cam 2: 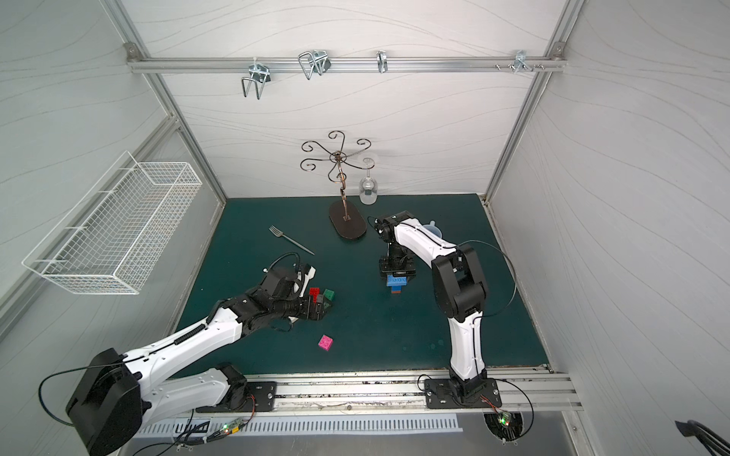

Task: Assemble a spoon with lego
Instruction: Assemble the lego brick with the lego brick.

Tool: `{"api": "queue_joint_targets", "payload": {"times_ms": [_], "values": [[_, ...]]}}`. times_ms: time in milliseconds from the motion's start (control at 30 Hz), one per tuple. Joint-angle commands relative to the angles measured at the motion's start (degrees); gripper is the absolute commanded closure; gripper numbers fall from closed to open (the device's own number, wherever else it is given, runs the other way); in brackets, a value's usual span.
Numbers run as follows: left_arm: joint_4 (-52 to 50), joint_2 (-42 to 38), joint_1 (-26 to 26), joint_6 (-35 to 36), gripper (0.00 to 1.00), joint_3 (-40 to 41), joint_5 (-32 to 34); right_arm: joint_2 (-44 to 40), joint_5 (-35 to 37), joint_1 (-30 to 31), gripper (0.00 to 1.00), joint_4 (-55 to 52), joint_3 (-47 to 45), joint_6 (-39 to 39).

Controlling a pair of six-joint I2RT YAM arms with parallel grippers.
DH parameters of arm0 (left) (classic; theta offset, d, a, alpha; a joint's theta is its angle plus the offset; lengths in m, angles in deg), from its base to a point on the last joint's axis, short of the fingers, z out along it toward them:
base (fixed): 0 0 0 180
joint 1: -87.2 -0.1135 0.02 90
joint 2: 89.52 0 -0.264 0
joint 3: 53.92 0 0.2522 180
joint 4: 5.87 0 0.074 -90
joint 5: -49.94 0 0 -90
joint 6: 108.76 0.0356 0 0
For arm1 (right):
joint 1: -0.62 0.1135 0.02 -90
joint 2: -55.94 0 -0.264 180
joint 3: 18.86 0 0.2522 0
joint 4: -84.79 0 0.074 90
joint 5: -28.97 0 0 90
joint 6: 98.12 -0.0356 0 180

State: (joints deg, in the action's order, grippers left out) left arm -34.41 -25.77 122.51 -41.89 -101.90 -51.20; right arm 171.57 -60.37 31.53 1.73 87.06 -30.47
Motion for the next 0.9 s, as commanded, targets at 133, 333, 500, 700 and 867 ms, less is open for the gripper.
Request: {"api": "queue_joint_targets", "payload": {"times_ms": [133,333,500,700,867], "values": [[0.6,-0.6,0.2,-0.1,0.00,-0.2,0.6,4.3,-2.6,-1.1,0.34,4.0,-5.3,0.1],[0.0,-1.4,0.2,0.0,0.00,-0.3,0.9,2.7,-3.8,-1.3,0.28,4.0,-4.4,-0.1],[-0.5,-1.5,0.3,0.0,0.00,-0.5,1.0,1.8,-3.9,-1.4,0.23,3.9,-4.0,-0.1],[-5.0,-1.1,0.9,0.5,0.00,-1.8,2.8,0.2,-3.6,-1.4,0.18,3.5,-3.7,0.0],[-12.8,-1.0,4.5,1.0,0.00,-3.8,7.9,-3.7,-4.0,-1.4,0.14,4.7,-4.8,0.2]]}}
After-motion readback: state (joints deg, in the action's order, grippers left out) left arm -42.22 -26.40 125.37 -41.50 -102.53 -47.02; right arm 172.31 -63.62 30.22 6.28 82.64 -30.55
